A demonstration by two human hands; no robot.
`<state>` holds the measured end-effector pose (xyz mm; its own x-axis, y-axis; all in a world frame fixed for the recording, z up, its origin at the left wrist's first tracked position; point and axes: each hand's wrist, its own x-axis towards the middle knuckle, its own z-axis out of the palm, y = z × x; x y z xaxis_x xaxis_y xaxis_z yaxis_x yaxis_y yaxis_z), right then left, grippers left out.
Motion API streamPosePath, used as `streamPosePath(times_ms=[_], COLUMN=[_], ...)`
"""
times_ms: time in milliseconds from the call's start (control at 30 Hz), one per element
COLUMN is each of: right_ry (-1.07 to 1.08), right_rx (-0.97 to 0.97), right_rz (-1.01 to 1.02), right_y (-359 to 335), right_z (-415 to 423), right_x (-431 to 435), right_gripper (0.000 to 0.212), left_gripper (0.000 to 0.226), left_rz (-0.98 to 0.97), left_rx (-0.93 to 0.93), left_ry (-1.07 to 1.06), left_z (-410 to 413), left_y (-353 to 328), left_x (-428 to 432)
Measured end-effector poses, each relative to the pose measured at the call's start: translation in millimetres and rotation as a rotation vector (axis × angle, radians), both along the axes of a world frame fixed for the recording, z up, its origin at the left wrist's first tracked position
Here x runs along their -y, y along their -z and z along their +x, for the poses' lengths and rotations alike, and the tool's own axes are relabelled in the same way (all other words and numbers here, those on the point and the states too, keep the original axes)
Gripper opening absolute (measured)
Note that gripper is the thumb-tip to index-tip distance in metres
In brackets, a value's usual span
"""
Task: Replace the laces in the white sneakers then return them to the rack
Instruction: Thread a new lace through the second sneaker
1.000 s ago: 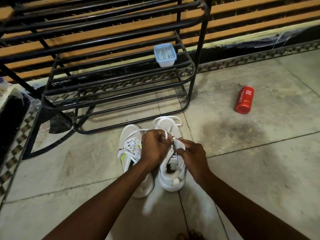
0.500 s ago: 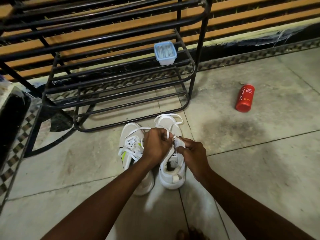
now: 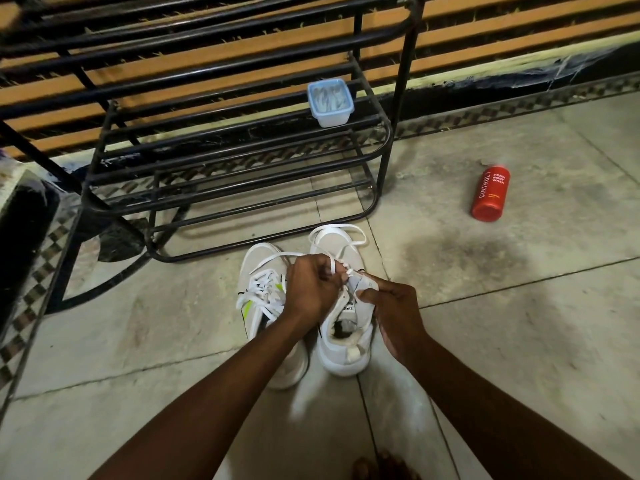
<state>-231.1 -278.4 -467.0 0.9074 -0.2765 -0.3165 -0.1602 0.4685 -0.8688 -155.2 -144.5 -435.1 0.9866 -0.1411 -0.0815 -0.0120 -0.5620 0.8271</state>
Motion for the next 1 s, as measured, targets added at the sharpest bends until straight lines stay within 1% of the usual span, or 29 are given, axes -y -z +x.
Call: streamPosePath(times_ms=[100,167,267,400,467,533,567,633,700,767,933,1000], right_ry=[0.000,-0.002,-0.021,-0.065,-0.082,-0.112,-0.112,-0.096,-0.085,-0.068,-0.105,-0.127], right_rx=[-0.001,-0.010,-0.032,-0.029,-0.019,-0.017,-0.030,-0.086,-0.127,-0.117,-0.040,-0.042], right_rz=[-0.012,-0.052,-0.169,-0.409,-0.464,-0.500,-0.496,-0.397,-0.330,-0.427,-0.856,-0.950], right_y=[1.7,2.3,0.9,-3.4,-5.0,-4.8,-4.6,-4.9,-5.5,-6.3,-12.0,-13.5], right_z=[0.8,1.1,0.9,1.0,0.3,0.4,1.2,5.7,9.7,12.3,25.3,32.6], right_x=[0.0,0.8,2.3,1.2,0.3,-0.3,-0.3,1.4,3.2,5.7,8.3,9.9], right_gripper=[0.040,0.039,0.039,0.039,0.037,0.036,0.032,0.020,0.019,0.021,0.016,0.016], left_gripper=[0.015,0.013,0.011,0.011,0.012,0.016,0.018,0.022,0.025,0.029,0.030,0.030], left_rz=[-0.087,-0.098,0.014,0.135,0.151,0.096,0.056,0.002,-0.019,-0.030,-0.023,-0.030], left_rx=[-0.053,-0.064,0.018,0.161,0.165,0.119,0.085,0.012,-0.040,-0.065,-0.069,-0.062], left_ry=[-0.044,-0.036,0.038,0.202,0.210,0.156,0.121,0.053,0.004,-0.012,-0.021,-0.026], left_z=[1.5,1.7,-0.7,-1.1,-0.5,0.1,0.7,2.1,3.8,4.7,5.4,4.8], left_y=[0.6,-0.6,-1.9,-5.8,-7.0,-6.6,-5.9,-4.5,-3.3,-2.4,-1.9,-2.2], left_x=[1.3,2.5,2.8,0.5,0.8,1.3,1.6,1.7,1.3,1.6,2.0,1.3])
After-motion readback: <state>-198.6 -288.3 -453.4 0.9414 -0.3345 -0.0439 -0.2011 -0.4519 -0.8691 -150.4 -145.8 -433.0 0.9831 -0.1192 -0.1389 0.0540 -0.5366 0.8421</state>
